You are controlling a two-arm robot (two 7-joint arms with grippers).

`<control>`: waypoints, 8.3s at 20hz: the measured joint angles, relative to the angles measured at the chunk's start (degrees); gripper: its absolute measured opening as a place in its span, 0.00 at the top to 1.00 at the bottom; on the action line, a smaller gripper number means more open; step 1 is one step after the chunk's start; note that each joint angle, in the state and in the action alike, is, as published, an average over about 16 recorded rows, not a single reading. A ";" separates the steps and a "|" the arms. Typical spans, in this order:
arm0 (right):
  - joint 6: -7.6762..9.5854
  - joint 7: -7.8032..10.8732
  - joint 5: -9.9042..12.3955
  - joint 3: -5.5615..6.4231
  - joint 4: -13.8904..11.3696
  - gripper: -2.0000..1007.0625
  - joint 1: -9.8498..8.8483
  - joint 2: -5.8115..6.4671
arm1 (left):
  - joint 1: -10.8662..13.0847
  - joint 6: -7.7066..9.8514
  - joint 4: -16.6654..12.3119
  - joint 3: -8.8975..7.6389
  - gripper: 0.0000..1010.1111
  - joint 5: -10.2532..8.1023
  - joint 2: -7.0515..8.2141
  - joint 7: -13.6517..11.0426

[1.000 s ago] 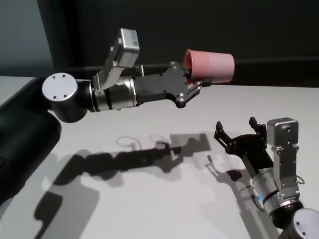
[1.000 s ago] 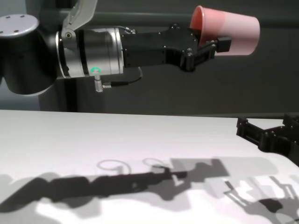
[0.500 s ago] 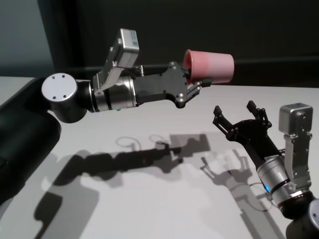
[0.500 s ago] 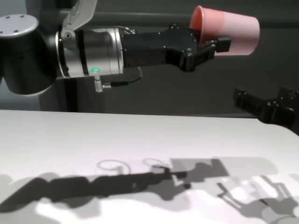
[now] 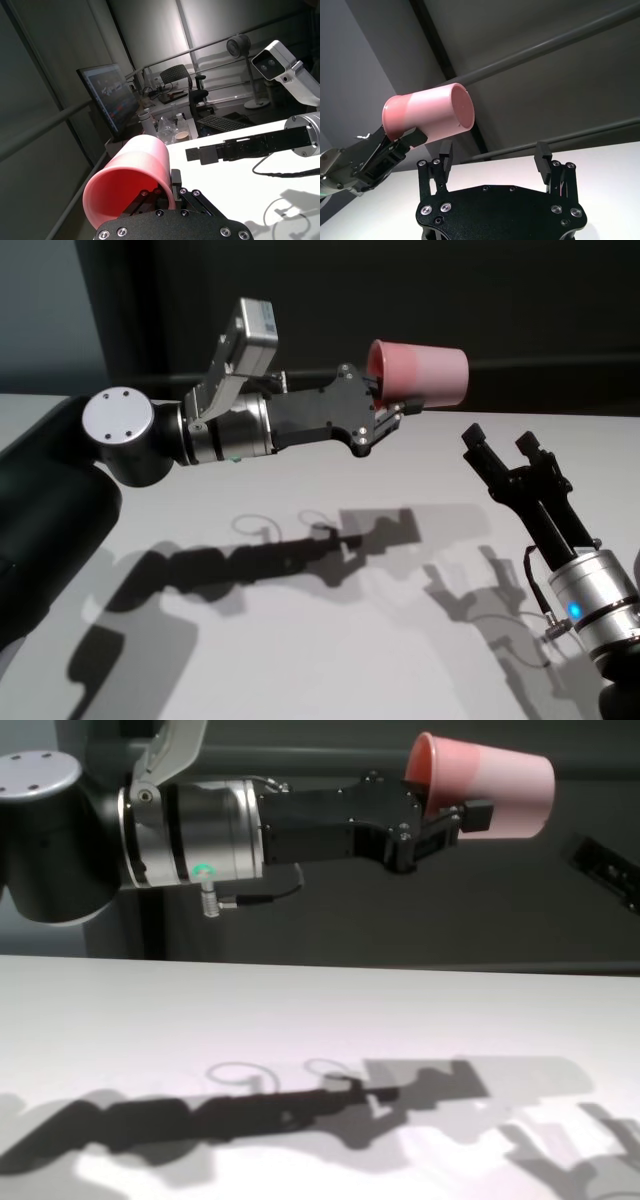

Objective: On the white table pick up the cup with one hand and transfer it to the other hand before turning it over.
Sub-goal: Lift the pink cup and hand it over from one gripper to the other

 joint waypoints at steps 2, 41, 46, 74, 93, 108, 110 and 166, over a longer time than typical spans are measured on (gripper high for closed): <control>0.25 1.99 3.90 0.94 0.15 0.01 -0.10 -0.40 | 0.00 -0.01 0.00 0.00 0.96 0.00 0.00 0.00; 9.67 24.17 45.61 3.33 20.26 0.01 13.23 -6.20 | 0.00 -0.03 0.01 -0.01 0.96 0.00 0.00 0.00; 9.66 25.08 46.85 2.52 22.32 0.01 14.95 -6.60 | 0.00 -0.03 0.01 -0.01 0.96 0.00 0.00 0.00; 9.45 27.77 50.63 -2.61 28.06 0.01 19.21 -6.85 | 0.00 -0.03 0.01 -0.01 0.96 0.00 0.00 0.00; 8.34 27.46 51.84 -4.95 28.01 0.01 19.36 -5.51 | 0.00 -0.03 0.01 -0.01 0.96 0.00 0.00 0.00; 8.07 26.99 52.01 -5.27 27.61 0.15 19.23 -5.21 | 0.00 -0.03 0.01 -0.01 0.96 0.00 0.00 0.00; 8.07 27.02 52.00 -5.25 27.61 0.18 19.23 -5.23 | 0.00 -0.03 0.01 -0.01 0.96 0.00 0.00 0.00; 8.13 27.16 51.84 -5.12 27.71 0.24 19.23 -5.35 | 0.77 -0.16 -1.59 -0.13 0.02 -0.08 0.82 0.34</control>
